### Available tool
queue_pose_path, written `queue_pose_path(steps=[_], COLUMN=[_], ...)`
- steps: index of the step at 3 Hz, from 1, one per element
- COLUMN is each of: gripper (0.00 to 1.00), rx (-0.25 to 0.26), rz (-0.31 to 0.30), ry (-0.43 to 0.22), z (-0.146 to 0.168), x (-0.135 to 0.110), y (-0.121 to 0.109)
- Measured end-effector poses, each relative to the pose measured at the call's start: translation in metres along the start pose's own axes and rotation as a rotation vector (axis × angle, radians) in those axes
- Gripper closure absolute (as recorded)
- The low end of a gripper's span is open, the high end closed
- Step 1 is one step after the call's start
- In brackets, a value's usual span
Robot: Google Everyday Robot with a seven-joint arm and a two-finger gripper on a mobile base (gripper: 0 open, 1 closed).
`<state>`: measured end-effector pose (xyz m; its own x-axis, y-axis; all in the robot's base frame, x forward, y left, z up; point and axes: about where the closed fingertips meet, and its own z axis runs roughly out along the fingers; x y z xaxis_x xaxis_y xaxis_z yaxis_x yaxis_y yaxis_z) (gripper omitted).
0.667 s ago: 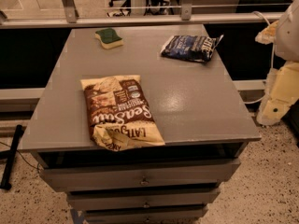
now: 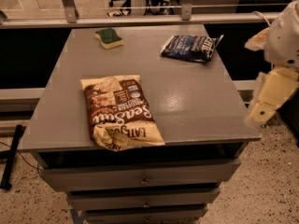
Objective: Pick brown chip bag
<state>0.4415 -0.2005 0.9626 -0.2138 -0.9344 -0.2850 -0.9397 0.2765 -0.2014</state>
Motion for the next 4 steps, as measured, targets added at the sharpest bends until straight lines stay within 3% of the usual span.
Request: queue_pose_path(steps=[2, 3, 4], gripper=[0.00, 0.00, 0.00], rx=[-0.179, -0.262, -0.282], rz=[0.019, 0.040, 0.022], ry=[-0.376, -0.519, -0.587], z=[0.075, 0.090, 0.101], x=[-0.102, -0.148, -0.178], y=[0.016, 0.027, 0.047])
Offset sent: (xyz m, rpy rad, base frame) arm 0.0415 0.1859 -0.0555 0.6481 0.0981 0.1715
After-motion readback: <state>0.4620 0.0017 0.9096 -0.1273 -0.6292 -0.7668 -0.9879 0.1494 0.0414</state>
